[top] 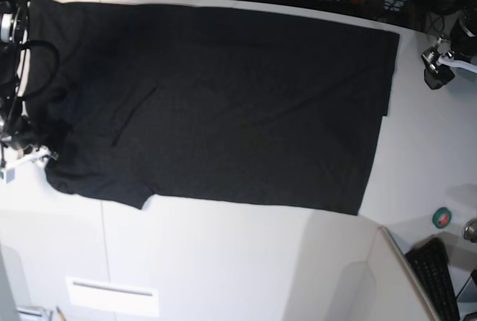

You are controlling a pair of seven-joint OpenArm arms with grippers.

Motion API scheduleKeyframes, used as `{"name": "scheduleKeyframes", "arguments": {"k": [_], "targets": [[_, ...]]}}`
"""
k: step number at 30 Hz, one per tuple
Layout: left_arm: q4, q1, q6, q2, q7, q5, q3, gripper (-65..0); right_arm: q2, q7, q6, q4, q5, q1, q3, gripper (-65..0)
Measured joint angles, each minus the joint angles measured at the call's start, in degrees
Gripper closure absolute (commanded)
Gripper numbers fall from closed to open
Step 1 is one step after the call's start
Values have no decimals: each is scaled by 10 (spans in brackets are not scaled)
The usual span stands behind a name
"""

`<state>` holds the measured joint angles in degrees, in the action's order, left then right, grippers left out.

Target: Layout the t-shirt on the table in an organized manner, then fold the t-shirt properly

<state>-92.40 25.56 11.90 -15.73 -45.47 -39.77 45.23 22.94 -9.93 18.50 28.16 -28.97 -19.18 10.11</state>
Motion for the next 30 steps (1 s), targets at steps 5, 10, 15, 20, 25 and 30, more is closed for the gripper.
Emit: {"name": "scheduleKeyframes", "arguments": {"k": [5, 10, 15, 20, 25, 30], "targets": [[0, 0, 0, 0, 0, -1, 0, -561, -10, 7, 0, 0, 0, 1, 0, -411], [0, 0, 1, 0, 0, -2, 0, -561, -12, 2, 0, -1, 0, 2, 0, -99], [0, 0, 1, 0, 0, -2, 0, -561, -13, -3, 0, 7, 0, 4, 3, 0], [0, 0, 0, 2, 0, -2, 0, -561, -27, -6, -1, 123, -2, 62, 67, 0], [0, 0, 0, 2, 0, -2, 0, -561, -65, -142, -2, 311, 4, 155, 117, 0], [1, -3, 1, 2, -1, -2, -2, -561, -117, -214, -3, 479, -2, 228, 175, 0]]}}
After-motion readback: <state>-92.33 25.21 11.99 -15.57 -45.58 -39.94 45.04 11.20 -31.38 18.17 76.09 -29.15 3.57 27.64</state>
